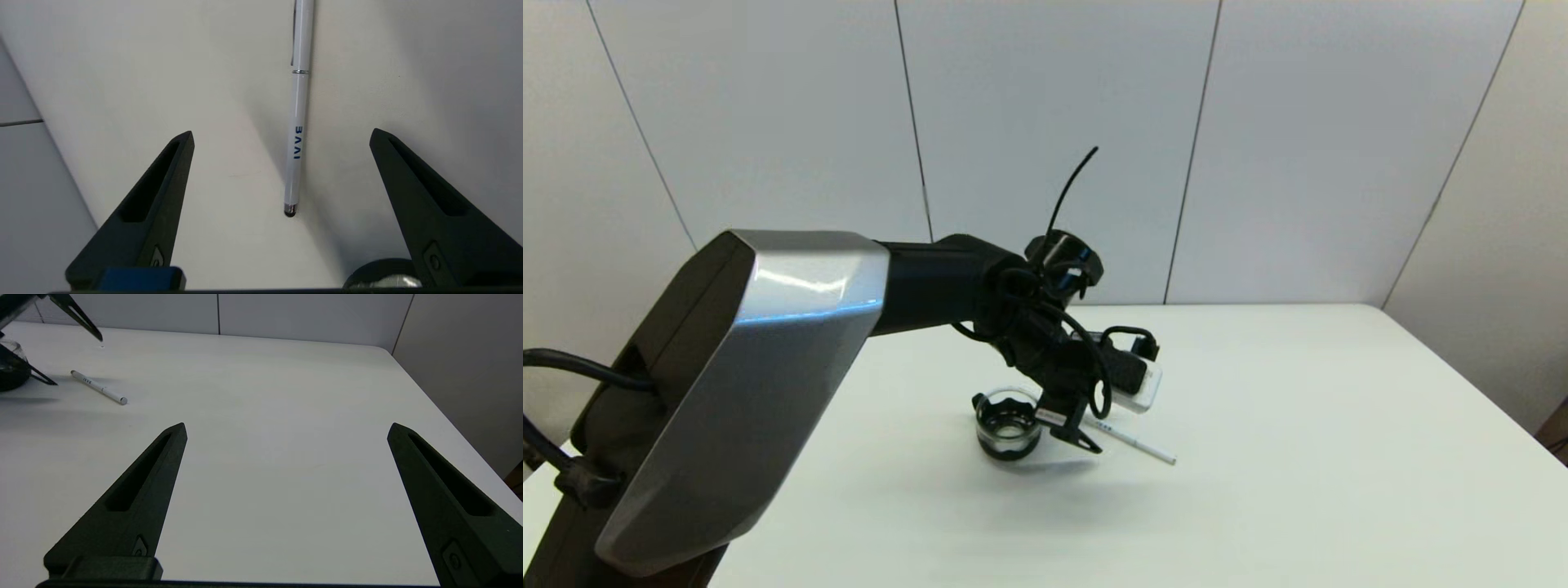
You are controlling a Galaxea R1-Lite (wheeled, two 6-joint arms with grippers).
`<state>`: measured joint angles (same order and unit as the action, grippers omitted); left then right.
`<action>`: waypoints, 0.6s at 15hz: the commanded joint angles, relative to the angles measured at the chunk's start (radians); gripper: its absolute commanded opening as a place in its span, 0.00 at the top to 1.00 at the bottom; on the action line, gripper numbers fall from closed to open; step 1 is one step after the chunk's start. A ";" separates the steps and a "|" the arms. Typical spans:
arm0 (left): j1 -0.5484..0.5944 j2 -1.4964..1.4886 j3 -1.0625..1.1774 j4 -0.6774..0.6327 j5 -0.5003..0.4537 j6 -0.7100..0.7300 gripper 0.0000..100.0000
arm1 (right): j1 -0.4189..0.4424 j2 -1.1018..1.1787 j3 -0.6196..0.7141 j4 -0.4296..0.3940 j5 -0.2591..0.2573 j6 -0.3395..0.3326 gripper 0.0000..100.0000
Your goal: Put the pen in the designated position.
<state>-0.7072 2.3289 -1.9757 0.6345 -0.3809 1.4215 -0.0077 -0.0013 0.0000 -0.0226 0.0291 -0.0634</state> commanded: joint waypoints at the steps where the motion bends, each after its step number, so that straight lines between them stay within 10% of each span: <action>1: 0.000 -0.071 0.002 0.004 -0.003 -0.010 0.00 | 0.000 0.001 0.014 0.000 0.002 -0.001 0.00; 9: 0.005 -0.280 0.011 0.004 0.060 -0.098 0.00 | 0.000 0.001 0.014 0.000 0.000 -0.001 0.00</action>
<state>-0.7038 2.1200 -1.9685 0.6345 -0.3270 1.3228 -0.0077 -0.0013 0.0000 -0.0226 0.0287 -0.0638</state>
